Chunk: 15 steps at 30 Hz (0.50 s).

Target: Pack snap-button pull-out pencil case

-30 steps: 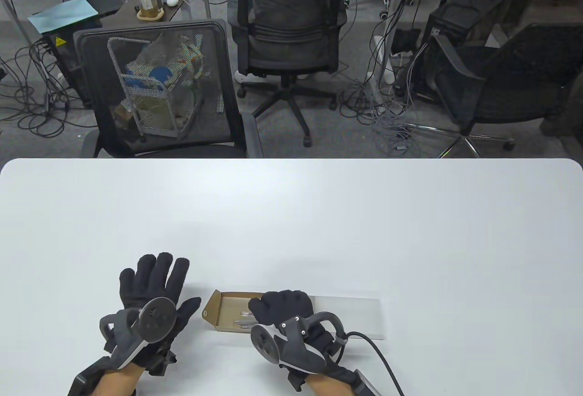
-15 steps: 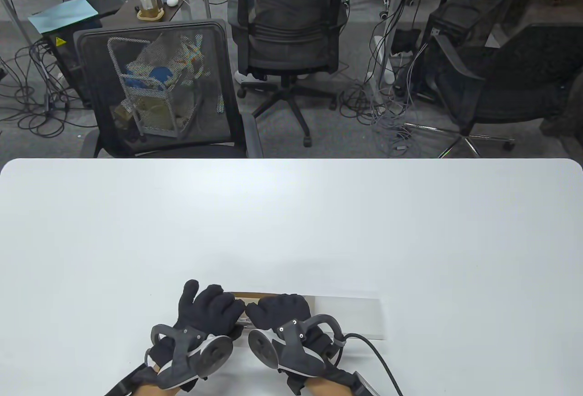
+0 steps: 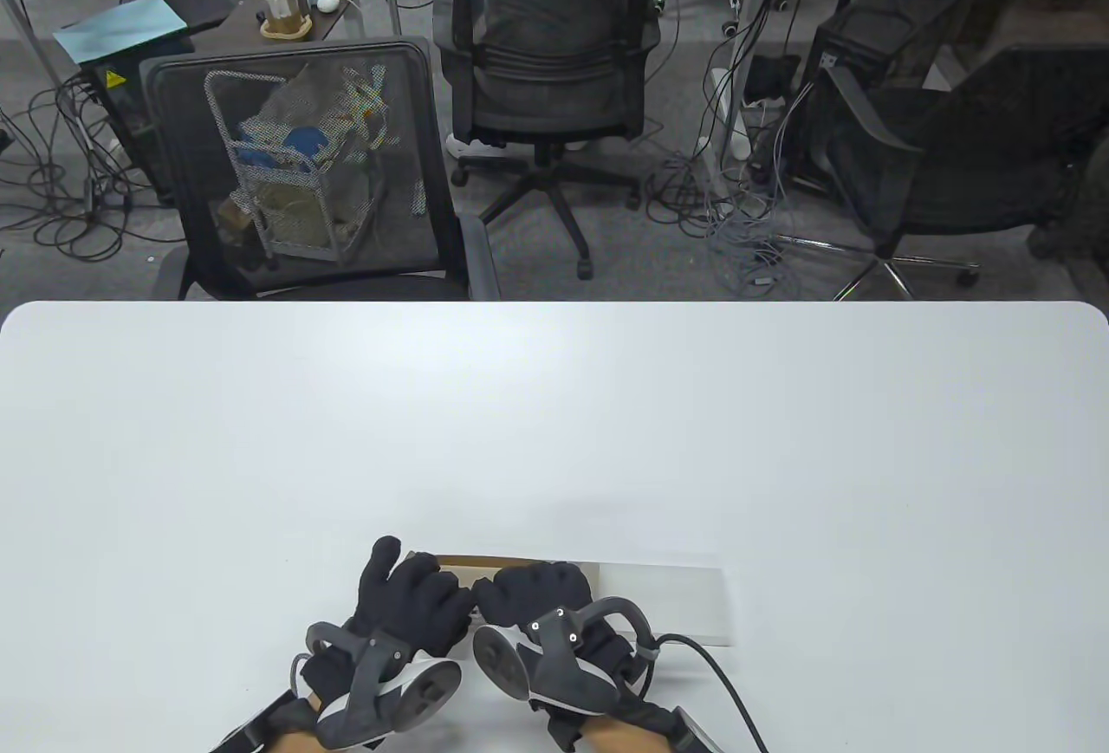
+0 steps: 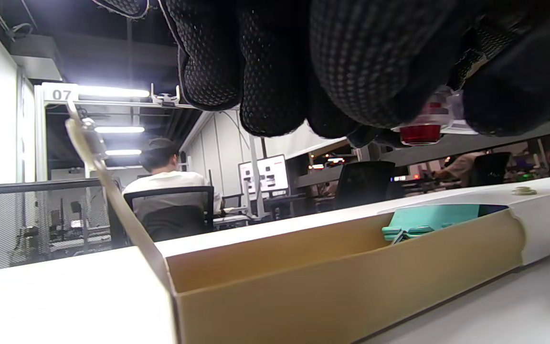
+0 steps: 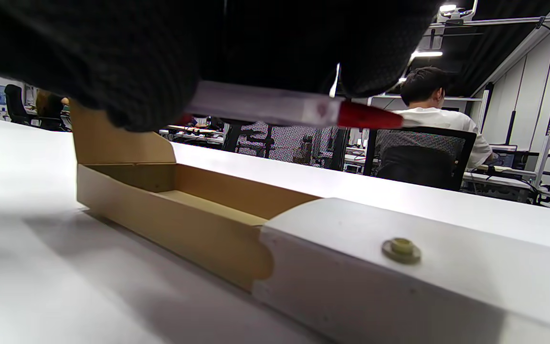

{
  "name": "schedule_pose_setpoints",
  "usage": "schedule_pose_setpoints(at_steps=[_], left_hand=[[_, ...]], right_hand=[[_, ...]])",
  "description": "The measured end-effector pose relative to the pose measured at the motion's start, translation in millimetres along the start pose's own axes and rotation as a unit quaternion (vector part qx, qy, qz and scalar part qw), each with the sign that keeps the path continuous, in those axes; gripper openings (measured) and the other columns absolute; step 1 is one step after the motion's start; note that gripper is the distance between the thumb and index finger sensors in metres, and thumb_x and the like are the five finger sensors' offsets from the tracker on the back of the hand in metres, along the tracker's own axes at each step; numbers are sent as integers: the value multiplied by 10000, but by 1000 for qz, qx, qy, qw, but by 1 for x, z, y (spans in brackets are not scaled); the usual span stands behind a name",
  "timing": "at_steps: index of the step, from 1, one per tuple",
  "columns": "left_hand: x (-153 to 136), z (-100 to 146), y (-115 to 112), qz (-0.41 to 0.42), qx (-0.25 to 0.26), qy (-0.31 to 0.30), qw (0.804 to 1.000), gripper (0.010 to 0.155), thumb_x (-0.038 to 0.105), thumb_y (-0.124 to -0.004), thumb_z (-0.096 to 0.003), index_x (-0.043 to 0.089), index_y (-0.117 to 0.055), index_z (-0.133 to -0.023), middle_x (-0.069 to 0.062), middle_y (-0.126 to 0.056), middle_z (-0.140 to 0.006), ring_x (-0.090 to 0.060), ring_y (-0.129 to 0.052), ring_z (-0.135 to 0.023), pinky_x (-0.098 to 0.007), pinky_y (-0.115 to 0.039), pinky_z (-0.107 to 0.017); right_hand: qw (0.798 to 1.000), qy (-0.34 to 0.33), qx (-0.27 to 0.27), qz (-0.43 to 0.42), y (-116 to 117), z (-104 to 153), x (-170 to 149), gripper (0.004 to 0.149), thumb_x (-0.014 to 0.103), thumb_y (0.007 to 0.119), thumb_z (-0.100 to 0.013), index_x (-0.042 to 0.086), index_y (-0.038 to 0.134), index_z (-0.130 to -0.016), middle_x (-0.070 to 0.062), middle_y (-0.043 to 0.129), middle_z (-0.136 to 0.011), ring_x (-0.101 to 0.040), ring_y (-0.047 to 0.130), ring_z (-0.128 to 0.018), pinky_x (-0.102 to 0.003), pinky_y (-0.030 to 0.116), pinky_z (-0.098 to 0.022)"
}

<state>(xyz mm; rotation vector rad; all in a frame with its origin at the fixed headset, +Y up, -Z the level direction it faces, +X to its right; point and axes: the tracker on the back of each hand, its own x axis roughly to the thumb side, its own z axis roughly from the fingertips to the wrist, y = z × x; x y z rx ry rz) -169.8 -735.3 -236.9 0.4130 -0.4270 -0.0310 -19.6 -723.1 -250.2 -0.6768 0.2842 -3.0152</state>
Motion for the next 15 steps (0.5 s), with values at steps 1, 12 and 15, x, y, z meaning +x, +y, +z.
schedule_pose_setpoints(at_steps=[1,12,15], left_hand=[[-1,0,0,5,0,0,1000,379,425,-908,-325,364,-973,-693,155,-968,-809,-167,-897,-907,-595,-484,-835],[-13,2,3,34,1,19,999,389,423,-905,-325,393,-952,-709,181,-964,-812,-148,-886,-917,-594,-479,-836],[-18,2,4,39,-2,30,999,388,421,-905,-326,392,-951,-711,180,-961,-815,-152,-886,-916,-594,-476,-838]], right_hand=[[1000,-1,0,-2,0,0,0,552,466,832,-374,420,749,-918,121,821,-960,-147,854,-854,-435,696,-725],[998,17,6,-58,-18,1,-39,679,560,828,-359,415,632,-993,114,707,-1077,-182,763,-974,-487,615,-771],[995,33,23,-90,-22,4,-67,764,609,827,-342,387,577,-1029,74,637,-1125,-224,698,-1018,-537,552,-783]])
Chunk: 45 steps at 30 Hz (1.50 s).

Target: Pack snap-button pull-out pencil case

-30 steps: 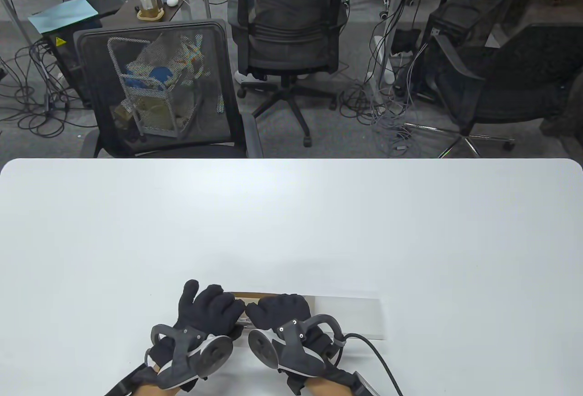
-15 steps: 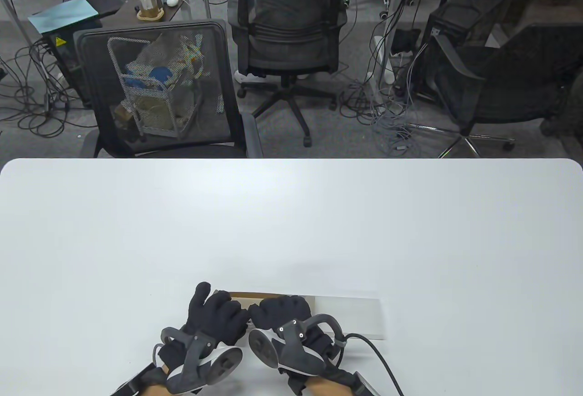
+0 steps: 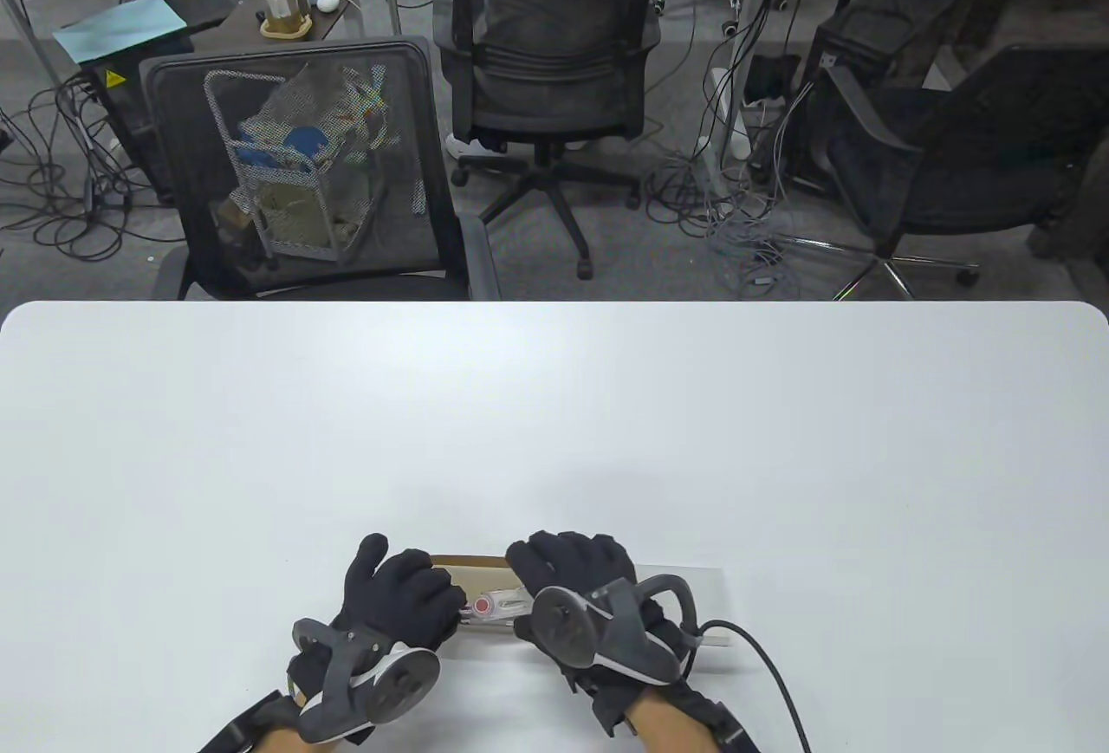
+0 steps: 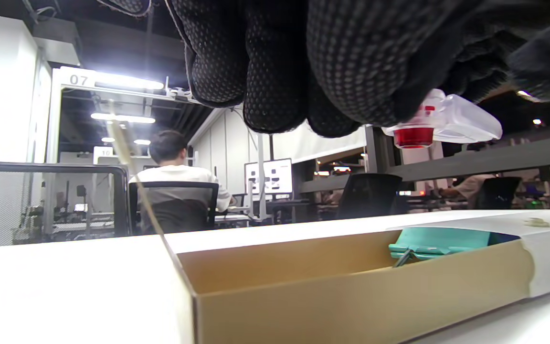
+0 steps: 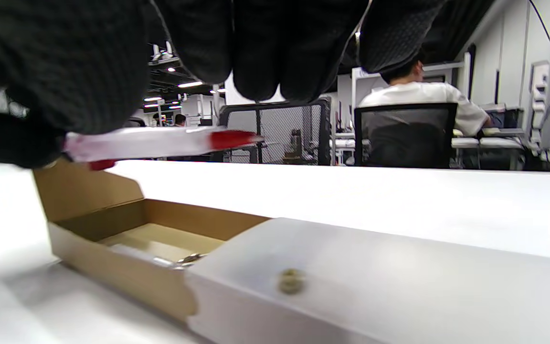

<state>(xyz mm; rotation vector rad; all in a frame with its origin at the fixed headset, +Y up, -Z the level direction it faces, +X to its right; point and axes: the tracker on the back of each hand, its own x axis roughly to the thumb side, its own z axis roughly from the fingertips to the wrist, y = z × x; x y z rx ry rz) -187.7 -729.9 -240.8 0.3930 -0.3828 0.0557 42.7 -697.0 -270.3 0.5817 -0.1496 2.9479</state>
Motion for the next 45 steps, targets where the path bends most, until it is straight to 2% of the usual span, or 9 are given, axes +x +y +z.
schedule_pose_setpoints(at_steps=[2,5,9,12,22,31,34,40,45], left_hand=[[-3,0,1,3,-1,5,1000,388,419,-906,-326,391,-952,-710,178,-962,-814,-152,-886,-917,-595,-476,-837],[-7,1,3,4,0,12,1000,388,421,-905,-326,391,-952,-710,177,-963,-812,-153,-887,-916,-595,-477,-837],[-13,0,3,10,-7,22,1000,387,421,-904,-327,391,-953,-710,175,-963,-813,-154,-886,-916,-594,-476,-838],[-14,0,2,11,-11,26,1000,387,421,-904,-327,390,-953,-710,175,-963,-813,-155,-887,-915,-595,-473,-839],[-14,-4,4,2,-21,31,999,387,419,-904,-327,388,-955,-710,174,-966,-811,-158,-888,-915,-597,-473,-838],[-11,-22,17,-95,-67,36,993,388,418,-908,-328,386,-963,-710,171,-972,-810,-157,-890,-920,-594,-468,-848],[-5,-31,12,-142,-119,28,982,388,420,-905,-331,391,-960,-714,176,-968,-815,-151,-885,-926,-592,-460,-852],[4,-46,-3,-177,-154,21,972,387,424,-902,-332,392,-960,-713,176,-971,-811,-151,-888,-921,-583,-470,-852],[8,-51,-15,-183,-164,17,969,388,434,-901,-332,398,-961,-714,176,-974,-808,-149,-897,-913,-578,-484,-847]], right_hand=[[1000,9,12,-10,-2,1,-18,817,638,829,-328,375,545,-1047,57,592,-1151,-246,654,-1043,-569,508,-785],[997,38,61,-6,2,4,-50,888,664,832,-304,362,498,-1069,37,519,-1187,-272,582,-1079,-609,445,-786],[989,66,128,-20,22,6,-85,951,660,864,-280,335,469,-1082,7,482,-1204,-297,537,-1093,-637,413,-776],[986,70,149,-9,34,8,-93,972,652,881,-267,324,466,-1082,9,487,-1201,-293,532,-1095,-641,411,-772],[985,71,158,13,48,9,-98,904,606,897,-283,328,527,-1059,25,586,-1161,-282,630,-1054,-621,482,-770],[985,72,160,3,52,11,-101,927,598,909,-275,345,487,-1061,41,561,-1155,-277,610,-1050,-603,503,-768],[984,74,164,3,52,11,-102,931,596,911,-275,356,475,-1062,53,550,-1160,-268,601,-1054,-596,495,-772],[983,75,169,3,52,11,-102,937,591,908,-280,366,447,-1064,64,532,-1163,-259,579,-1059,-587,475,-778],[982,77,173,-4,53,11,-104,939,594,905,-281,379,435,-1065,73,519,-1164,-251,567,-1061,-583,460,-780]])
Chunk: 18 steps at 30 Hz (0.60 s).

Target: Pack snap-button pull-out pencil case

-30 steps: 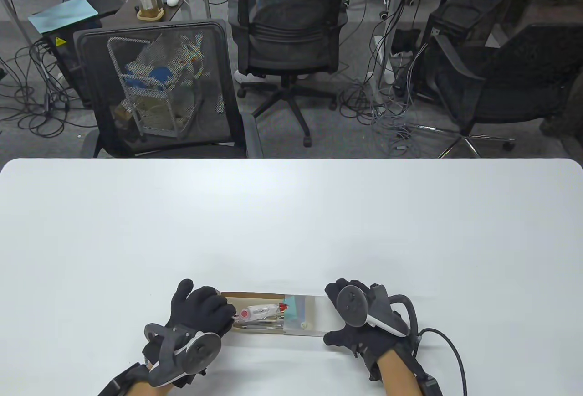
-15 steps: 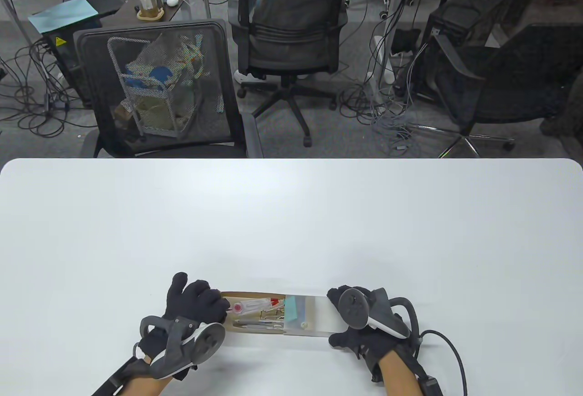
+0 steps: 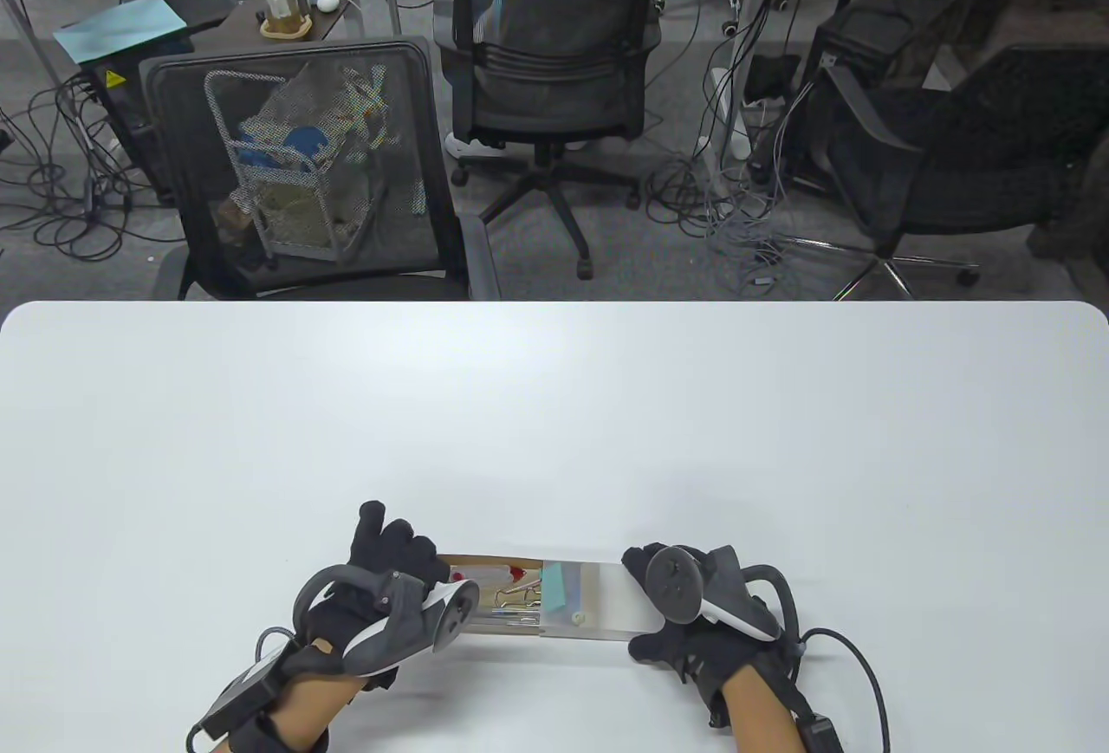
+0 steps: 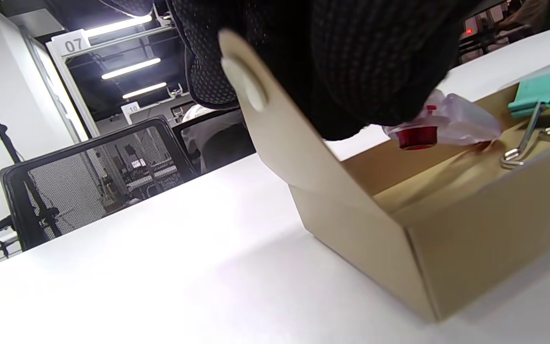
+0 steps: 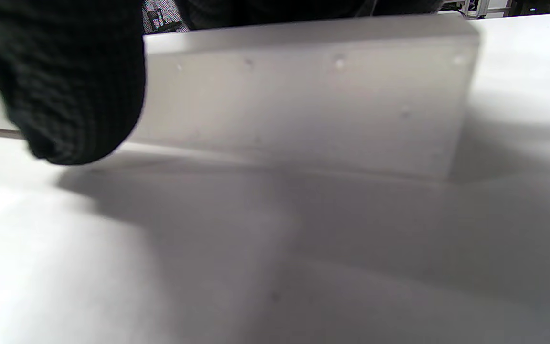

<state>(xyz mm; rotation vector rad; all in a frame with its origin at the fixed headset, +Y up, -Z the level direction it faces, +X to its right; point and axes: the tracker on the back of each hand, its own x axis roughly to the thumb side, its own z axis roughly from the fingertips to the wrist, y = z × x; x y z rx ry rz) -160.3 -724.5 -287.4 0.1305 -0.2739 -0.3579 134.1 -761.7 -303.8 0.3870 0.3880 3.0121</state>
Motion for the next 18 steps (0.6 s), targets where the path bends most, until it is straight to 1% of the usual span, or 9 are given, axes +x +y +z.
schedule_pose_setpoints(at_steps=[5,10,14,18], left_hand=[[9,-7,-9,-46,-42,-2,998,392,448,-907,-332,416,-960,-719,195,-952,-835,-132,-874,-946,-571,-479,-850],[17,-15,-14,-65,-64,-7,996,386,464,-921,-320,431,-979,-700,210,-907,-885,-131,-827,-985,-568,-467,-853],[21,-17,-17,-76,-68,-7,995,386,468,-925,-313,441,-982,-694,214,-880,-906,-130,-798,-1005,-569,-457,-856],[19,-16,-15,-69,-70,-8,995,397,479,-918,-314,447,-977,-706,211,-864,-927,-134,-782,-1019,-569,-450,-858]], right_hand=[[1000,2,2,4,0,0,0,940,597,905,-280,386,433,-1065,78,520,-1164,-246,570,-1061,-576,465,-781],[1000,1,2,1,0,-1,-1,941,596,904,-281,389,427,-1065,78,515,-1164,-248,565,-1062,-578,455,-780],[1000,1,3,0,1,-1,-1,943,596,903,-281,387,424,-1066,78,516,-1162,-249,562,-1062,-578,451,-781],[1000,0,3,-1,0,-1,-2,944,598,903,-281,390,423,-1066,80,513,-1163,-246,562,-1062,-578,449,-782]])
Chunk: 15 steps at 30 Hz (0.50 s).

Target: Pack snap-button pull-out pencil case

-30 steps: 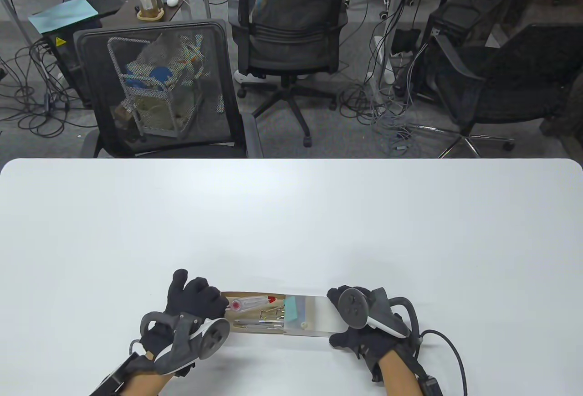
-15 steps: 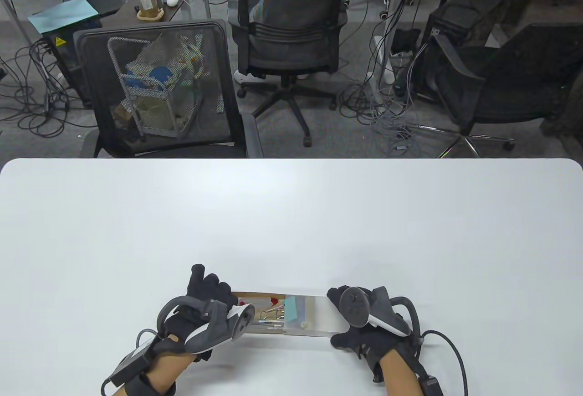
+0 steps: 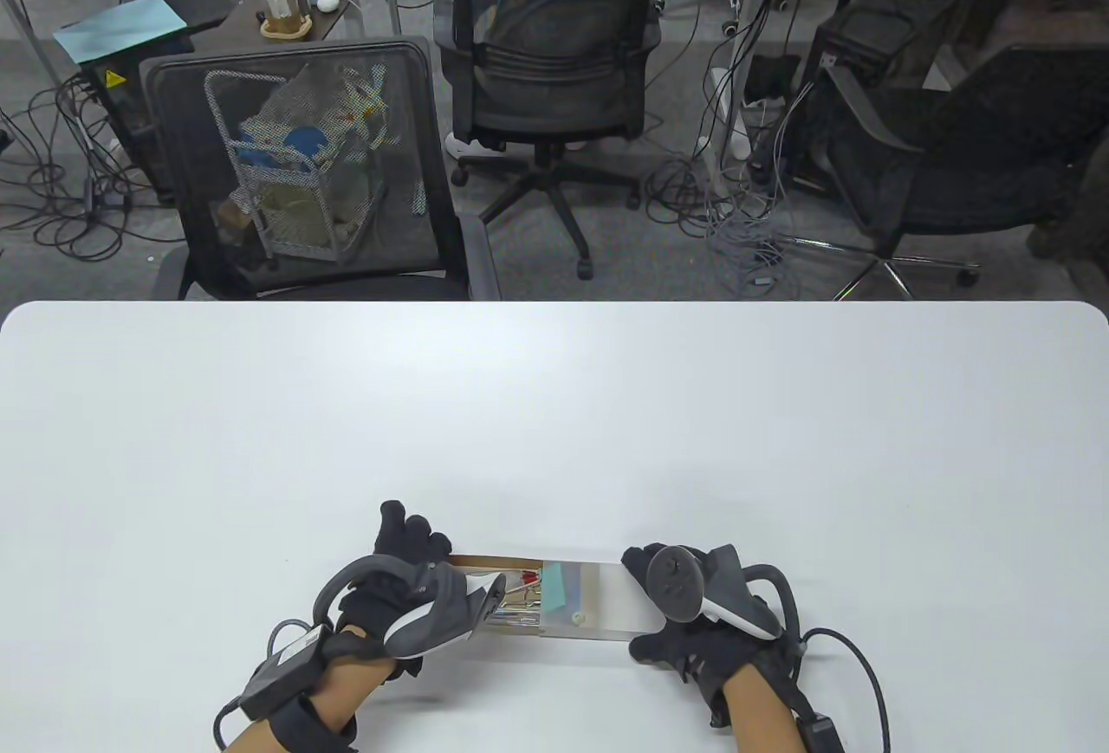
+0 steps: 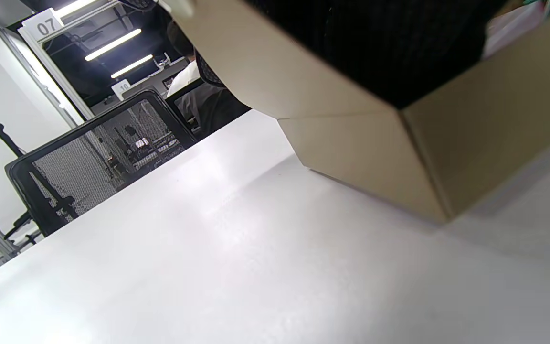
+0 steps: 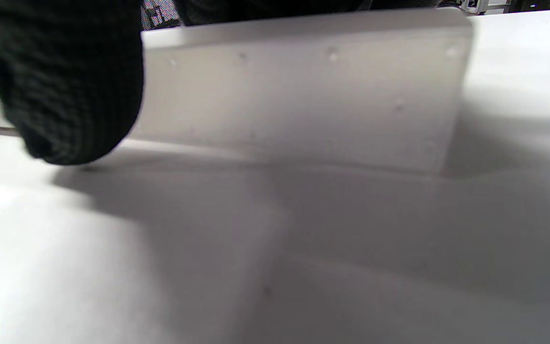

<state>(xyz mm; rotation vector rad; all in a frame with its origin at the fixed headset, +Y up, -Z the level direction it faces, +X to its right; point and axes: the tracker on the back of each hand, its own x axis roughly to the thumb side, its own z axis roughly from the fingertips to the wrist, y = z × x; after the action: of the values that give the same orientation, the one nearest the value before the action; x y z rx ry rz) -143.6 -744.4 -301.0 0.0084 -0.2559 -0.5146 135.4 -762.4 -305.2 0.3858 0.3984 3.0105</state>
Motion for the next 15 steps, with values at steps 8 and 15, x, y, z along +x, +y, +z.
schedule_pose_setpoints(at_steps=[8,15], left_hand=[[-51,12,-3,215,16,34,976,482,515,-836,-347,453,-893,-822,174,-838,-990,-173,-808,-1010,-564,-496,-834],[-107,22,-53,474,-11,152,867,532,423,-777,-410,394,-770,-942,101,-813,-997,-215,-854,-930,-537,-587,-789]], right_hand=[[1000,0,1,-3,1,0,-1,942,599,900,-283,396,416,-1066,84,505,-1162,-245,556,-1063,-581,439,-782],[1000,0,0,-3,1,-1,-1,935,601,899,-281,407,422,-1062,89,506,-1160,-241,557,-1062,-579,441,-783]])
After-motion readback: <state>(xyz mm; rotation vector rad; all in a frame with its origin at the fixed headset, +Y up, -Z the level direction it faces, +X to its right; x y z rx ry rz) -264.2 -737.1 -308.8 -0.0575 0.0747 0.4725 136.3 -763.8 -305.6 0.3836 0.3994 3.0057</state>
